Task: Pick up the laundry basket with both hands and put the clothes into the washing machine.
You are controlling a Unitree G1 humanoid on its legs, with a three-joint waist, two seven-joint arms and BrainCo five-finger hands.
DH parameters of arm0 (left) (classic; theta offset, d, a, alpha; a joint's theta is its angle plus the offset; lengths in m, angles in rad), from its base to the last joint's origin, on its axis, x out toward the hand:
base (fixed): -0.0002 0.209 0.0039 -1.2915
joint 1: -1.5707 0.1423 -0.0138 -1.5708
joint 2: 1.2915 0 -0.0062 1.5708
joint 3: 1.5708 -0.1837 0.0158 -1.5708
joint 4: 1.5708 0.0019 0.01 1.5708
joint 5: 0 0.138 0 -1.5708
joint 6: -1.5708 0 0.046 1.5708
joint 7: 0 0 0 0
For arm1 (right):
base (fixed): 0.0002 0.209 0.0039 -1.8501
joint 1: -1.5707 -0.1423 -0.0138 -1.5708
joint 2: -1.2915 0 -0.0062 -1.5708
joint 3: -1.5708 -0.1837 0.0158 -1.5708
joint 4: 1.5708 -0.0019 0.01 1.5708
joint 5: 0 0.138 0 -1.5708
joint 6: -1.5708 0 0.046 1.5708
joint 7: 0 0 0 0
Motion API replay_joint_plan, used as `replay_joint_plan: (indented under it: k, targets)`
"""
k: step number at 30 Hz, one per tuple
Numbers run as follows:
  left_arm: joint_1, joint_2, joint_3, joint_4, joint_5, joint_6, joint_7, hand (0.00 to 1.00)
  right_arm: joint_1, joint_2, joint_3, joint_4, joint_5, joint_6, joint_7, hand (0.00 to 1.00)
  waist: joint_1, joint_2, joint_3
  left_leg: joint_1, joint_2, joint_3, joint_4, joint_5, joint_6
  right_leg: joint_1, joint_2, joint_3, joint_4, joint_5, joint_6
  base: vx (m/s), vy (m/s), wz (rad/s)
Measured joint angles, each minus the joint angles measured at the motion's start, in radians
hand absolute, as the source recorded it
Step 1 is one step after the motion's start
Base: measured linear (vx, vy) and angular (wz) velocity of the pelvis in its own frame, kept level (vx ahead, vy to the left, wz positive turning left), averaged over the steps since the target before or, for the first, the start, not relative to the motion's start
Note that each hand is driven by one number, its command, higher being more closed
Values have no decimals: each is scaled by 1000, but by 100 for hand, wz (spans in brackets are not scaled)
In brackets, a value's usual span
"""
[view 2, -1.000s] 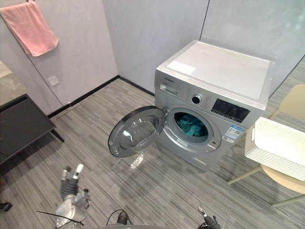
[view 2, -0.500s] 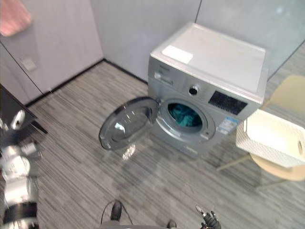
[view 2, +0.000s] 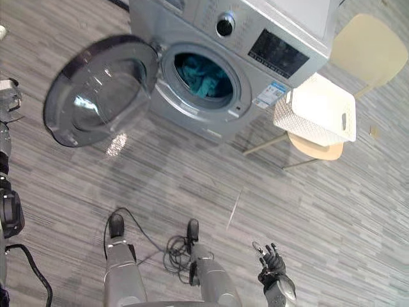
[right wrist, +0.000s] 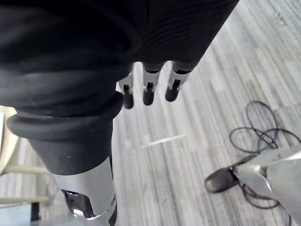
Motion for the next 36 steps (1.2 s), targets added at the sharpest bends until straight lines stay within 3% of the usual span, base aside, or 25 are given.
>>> replay_joint_plan:
  k: [3, 5, 8, 10, 12, 14, 19, 22, 26, 29, 35, 36]
  targets:
    - [3, -96, 42, 110, -24, 19, -22, 0, 4, 27, -1, -34, 0, 0, -1, 0, 0, -9, 4, -38, 11, -29, 39, -16, -5, 0, 13, -15, -9, 6, -4, 40, -7, 4]
    - [18, -146, 75, 144, -122, 79, -35, 0, 1, 50, 0, -44, -1, 8, -1, 0, 17, -14, 5, -42, 12, -32, 50, -25, -2, 1, 14, -15, -9, 7, -5, 47, 13, 3]
    - [97, -242, 68, 143, -197, 91, -60, 0, -17, 54, 1, -51, -2, 23, -1, 0, 28, -11, 7, -8, -8, -23, 40, -24, 0, 27, -3, -13, -11, 7, -5, 46, 22, 9]
    - [170, -320, 28, 125, -193, 93, -69, 0, -34, 51, 0, -49, -2, 24, -2, 0, 21, -7, 11, 39, -30, -10, 7, -26, 5, 59, -23, -10, -16, 5, -4, 32, 32, 18]
    - [274, -426, -83, 70, -174, 89, -70, 0, -71, 46, -4, -23, -2, 24, -3, 0, -3, 7, 19, 100, -70, 9, -42, -7, 23, 86, -61, -12, -8, -8, 11, 35, 54, 23]
    - [338, -519, -205, 26, -164, 79, -75, 0, -88, 33, -9, -8, -4, 24, -3, 0, -11, 27, 21, 140, -111, 28, -96, 16, 35, 86, -92, -2, 7, -18, 19, 21, 48, 16]
    - [488, -713, -594, -53, -118, 92, -128, 0, -91, 14, -58, 51, -14, 47, -3, 0, -69, 127, -14, 300, -218, 104, -327, 111, 74, 89, -181, 36, 56, -60, 46, 39, 57, 2]
    - [497, -782, -669, -55, -136, 92, -162, 0, -62, 16, -81, 51, -18, 60, -2, 0, -91, 165, -32, 408, -242, 154, -419, 133, 79, 124, -194, 76, 60, -72, 52, 77, 52, -33]
    - [451, -780, -622, -64, -176, 68, -136, 0, -29, 11, -135, 49, -33, 57, -2, 0, -138, 206, -60, 473, -247, 225, -437, 128, 80, 141, -194, 135, 55, -74, 52, 47, 25, -48]
    - [401, -735, -485, -63, -165, 44, -93, 0, 10, 4, -200, 50, -33, 57, -1, 0, -167, 226, -67, 505, -244, 261, -438, 126, 77, 156, -190, 165, 42, -69, 56, 23, -16, -33]
    - [475, -680, -284, -67, -175, -12, -71, 0, 114, 8, -229, 84, -36, 55, -1, 0, -163, 237, -79, 579, -221, 324, -445, 106, 61, 206, -168, 195, 23, -72, 44, 12, -34, -25]
    - [719, -695, -159, 13, -122, 6, -98, 0, 125, 25, -248, 173, -39, 68, 3, 0, -158, 252, -92, 597, -205, 323, -445, 96, 48, 227, -161, 157, 19, -75, 39, 43, -72, 4]
